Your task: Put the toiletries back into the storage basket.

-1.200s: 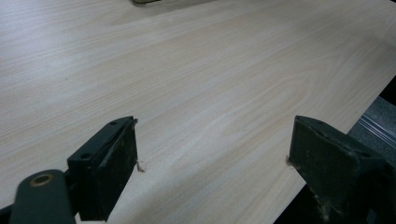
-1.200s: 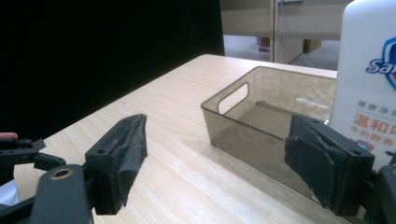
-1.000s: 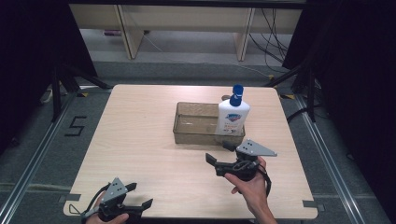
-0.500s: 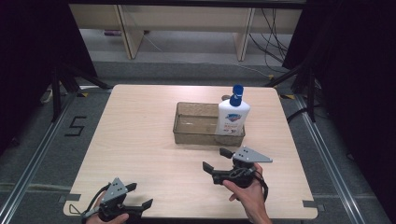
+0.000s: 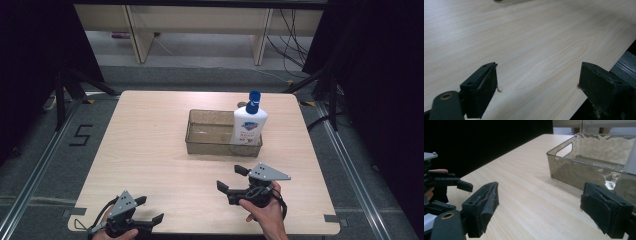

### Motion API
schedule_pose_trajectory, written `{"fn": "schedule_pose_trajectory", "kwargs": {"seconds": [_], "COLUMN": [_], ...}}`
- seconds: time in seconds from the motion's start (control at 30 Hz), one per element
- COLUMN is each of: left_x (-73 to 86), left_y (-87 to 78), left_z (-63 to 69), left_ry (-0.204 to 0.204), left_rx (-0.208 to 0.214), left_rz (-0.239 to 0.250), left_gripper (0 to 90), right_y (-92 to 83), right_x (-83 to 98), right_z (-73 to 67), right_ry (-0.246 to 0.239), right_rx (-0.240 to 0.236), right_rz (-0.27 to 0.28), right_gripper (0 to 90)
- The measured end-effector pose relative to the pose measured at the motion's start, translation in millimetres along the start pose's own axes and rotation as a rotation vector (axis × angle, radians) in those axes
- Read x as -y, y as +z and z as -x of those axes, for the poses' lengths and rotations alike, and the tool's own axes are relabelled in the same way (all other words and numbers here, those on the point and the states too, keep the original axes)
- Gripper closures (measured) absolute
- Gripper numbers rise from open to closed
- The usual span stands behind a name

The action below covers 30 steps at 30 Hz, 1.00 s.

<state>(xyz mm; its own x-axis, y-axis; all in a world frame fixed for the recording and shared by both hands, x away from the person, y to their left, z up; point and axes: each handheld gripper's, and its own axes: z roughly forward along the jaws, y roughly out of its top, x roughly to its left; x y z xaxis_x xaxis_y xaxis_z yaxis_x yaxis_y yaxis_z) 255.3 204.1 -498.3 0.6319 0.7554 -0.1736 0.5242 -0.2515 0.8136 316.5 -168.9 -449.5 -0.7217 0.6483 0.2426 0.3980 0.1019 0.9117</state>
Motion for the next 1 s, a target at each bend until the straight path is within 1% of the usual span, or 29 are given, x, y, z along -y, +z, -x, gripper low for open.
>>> {"fn": "schedule_pose_trajectory", "kwargs": {"seconds": [0.03, 0.07, 0.1, 0.13, 0.2, 0.23, 0.3, 0.33, 0.37, 0.4, 0.47, 0.5, 0.53, 0.57, 0.6, 0.63, 0.67, 0.7, 0.77, 0.8, 0.83, 0.87, 0.9, 0.93, 0.97, 1.0], "left_x": [-0.3, -0.4, -0.2, 0.1, 0.0, -0.3, 0.0, 0.2, 0.2, -0.2, -0.1, 0.1, 0.3, 0.1, -0.2, -0.2, 0.0, 0.2, 0.1, 0.0, 0.1, 0.3, 0.6, 0.4, 0.1, 0.2], "left_y": [0.0, -0.2, -0.2, 0.2, 0.1, 0.1, -0.1, 0.2, 0.2, 0.0, -0.1, -0.1, 0.3, 0.3, 0.1, -0.1, -0.1, 0.3, 0.5, 0.4, 0.4, 0.2, 0.9, 0.8, 0.3, 0.5], "left_z": [0.0, 0.0, 0.0, 0.2, 0.1, 0.1, 0.1, 0.3, 0.2, 0.1, 0.1, 0.1, 0.3, 0.2, 0.1, 0.1, 0.2, 0.5, 0.5, 0.6, 0.6, 0.5, -0.1, -0.2, 1.0, 0.9], "left_ry": [0.003, 0.005, 0.007, 0.005, -0.001, 0.003, 0.007, 0.004, -0.001, 0.003, 0.007, 0.009, 0.0, -0.001, 0.005, 0.007, 0.01, 0.004, 0.001, 0.002, 0.006, 0.007, 0.005, 0.004, 0.002, 0.008], "left_rx": [0.0, 0.0, 0.002, 0.004, -0.001, 0.0, 0.002, 0.005, 0.002, 0.0, 0.002, 0.004, 0.004, 0.003, 0.002, 0.002, 0.004, 0.005, 0.003, 0.003, 0.005, 0.003, 0.01, 0.011, 0.0, 0.004], "left_rz": [0.002, 0.0, -0.001, 0.0, -0.001, 0.002, -0.003, 0.0, 0.0, 0.0, -0.002, -0.004, 0.0, 0.001, 0.001, -0.001, -0.004, -0.001, 0.001, 0.001, -0.001, -0.007, -0.002, -0.005, -0.006, -0.005], "left_gripper": [14.7, 14.7, 14.8, 14.8, 14.7, 14.7, 14.8, 14.8, 14.7, 14.8, 14.8, 14.7, 14.7, 14.7, 14.8, 14.8, 14.7, 14.7, 14.7, 14.7, 14.8, 14.7, 14.7, 14.7, 14.7, 14.7], "right_y": [-0.2, -0.7, -1.2, -1.7, -2.5, -2.4, -3.1, -3.4, -3.8, -3.6, -4.7, -5.0, -5.7, -6.4, -6.4, -6.8, -7.6, -8.2, -9.0, -10.4, -11.1, -11.7, -14.3, -14.4, -14.2, -15.9], "right_x": [0.6, 1.8, 2.4, 3.4, 4.6, 5.9, 7.7, 8.4, 9.4, 10.2, 11.8, 12.8, 13.2, 14.6, 15.2, 16.3, 17.1, 18.1, 19.3, 20.0, 20.3, 21.2, 21.5, 21.9, 23.1, 23.9], "right_z": [0.6, -1.1, -0.5, -1.7, -1.6, -3.0, -2.9, -4.3, -4.7, -4.8, -4.8, -6.2, -5.6, -7.2, -7.1, -6.7, -7.2, -8.1, -7.3, -8.6, -7.7, -7.7, -9.9, -7.8, -7.6, -8.7], "right_ry": [-0.012, 0.009, -0.015, 0.005, -0.014, 0.003, -0.017, 0.002, 0.008, 0.002, -0.012, 0.006, -0.016, 0.006, 0.003, -0.013, -0.01, 0.005, -0.014, 0.003, -0.01, -0.012, 0.017, -0.011, -0.009, 0.003], "right_rx": [-0.001, -0.009, 0.004, -0.013, -0.016, -0.025, -0.013, -0.018, -0.02, -0.027, -0.025, -0.031, -0.029, -0.028, -0.032, -0.024, -0.028, -0.032, -0.024, -0.024, -0.025, -0.015, -0.02, -0.02, -0.022, -0.018], "right_rz": [0.001, -0.005, 0.0, -0.014, -0.011, -0.014, -0.014, -0.022, -0.023, -0.021, -0.023, -0.031, -0.032, -0.036, -0.037, -0.034, -0.04, -0.053, -0.05, -0.055, -0.057, -0.045, -0.062, -0.055, -0.057, -0.061], "right_gripper": [15.2, 15.2, 15.2, 15.2, 15.2, 15.2, 15.2, 15.2, 15.2, 15.2, 15.2, 15.2, 15.2, 15.2, 15.2, 15.2, 15.2, 15.2, 15.2, 15.2, 15.2, 15.2, 15.2, 15.2, 15.2, 15.2]}}
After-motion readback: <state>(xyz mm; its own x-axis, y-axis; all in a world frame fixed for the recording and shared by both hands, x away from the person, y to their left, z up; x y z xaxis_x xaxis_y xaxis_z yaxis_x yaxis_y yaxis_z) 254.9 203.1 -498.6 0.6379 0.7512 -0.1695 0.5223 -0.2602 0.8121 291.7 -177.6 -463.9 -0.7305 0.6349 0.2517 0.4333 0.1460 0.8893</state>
